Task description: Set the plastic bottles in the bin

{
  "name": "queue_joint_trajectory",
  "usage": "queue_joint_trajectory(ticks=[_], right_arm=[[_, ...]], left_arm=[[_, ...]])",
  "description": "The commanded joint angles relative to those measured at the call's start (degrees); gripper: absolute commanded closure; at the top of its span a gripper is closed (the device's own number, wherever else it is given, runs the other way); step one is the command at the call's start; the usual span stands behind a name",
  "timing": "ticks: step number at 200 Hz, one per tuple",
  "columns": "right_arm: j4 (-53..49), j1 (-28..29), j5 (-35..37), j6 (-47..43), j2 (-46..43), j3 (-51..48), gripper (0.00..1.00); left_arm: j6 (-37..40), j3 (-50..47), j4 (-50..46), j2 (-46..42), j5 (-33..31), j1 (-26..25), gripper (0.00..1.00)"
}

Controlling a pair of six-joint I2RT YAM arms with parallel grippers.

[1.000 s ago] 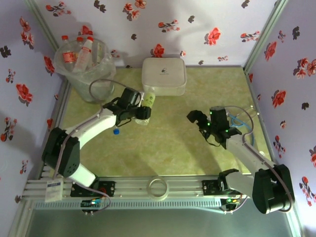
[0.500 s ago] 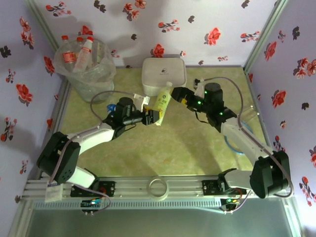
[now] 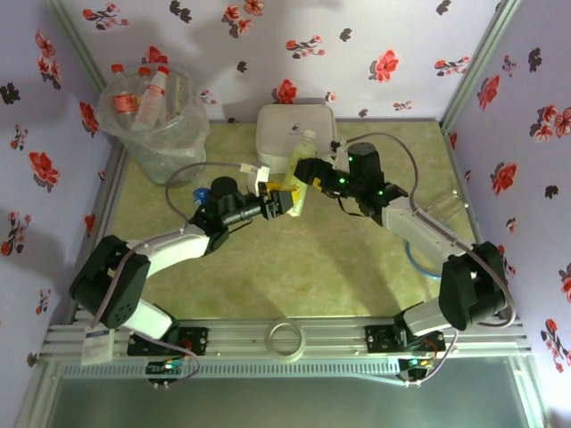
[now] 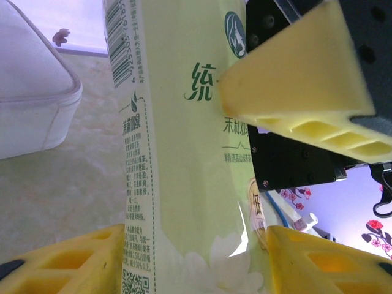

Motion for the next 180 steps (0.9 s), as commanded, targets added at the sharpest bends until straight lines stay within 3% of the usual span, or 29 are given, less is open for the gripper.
queue_joint_trajectory(ticks=[1,55,91,109,120,130,151,180], right_arm=[[3.11,0.55,-1.50,0.89,1.64,1.75,0.19],[2.73,0.53,-1.59,-1.03,1.73,1.87,0.40],[-3.83,0.27,0.97,-8.46,0.47,3.83,0.50],[-8.91,0.18,2.95,-14.60,-0.54,4.84,0.50],[-11.39,0.26,2.71,-18.35,-1.22,5.01,0.50],[-13.07,0.78,2.17,-22.12,-1.97,4.87,0.49],[-15.36,2.56,1.58,-28.14,-3.33,4.48,0.50],[-15.55,4.72,1.67,-32.79,-4.99,3.32,0.50]], left_arm=[[-1.10,1.44,5.88,1.40,-0.14,-1.36,0.42],[-1.46,1.47,6.45,1.67,-0.14,-1.51,0.39],[-2.73,1.06,3.84,-2.15,-0.24,-0.03,0.15],[-7.09,-1.36,9.93,-4.80,0.18,2.32,0.01],[-11.06,-1.73,13.32,-5.78,1.28,4.59,0.00],[-13.41,0.48,10.63,-6.07,2.48,6.28,0.00],[-10.40,7.01,0.21,-6.09,4.04,6.17,0.00],[-10.55,11.84,-6.03,-4.63,5.58,5.85,0.02]])
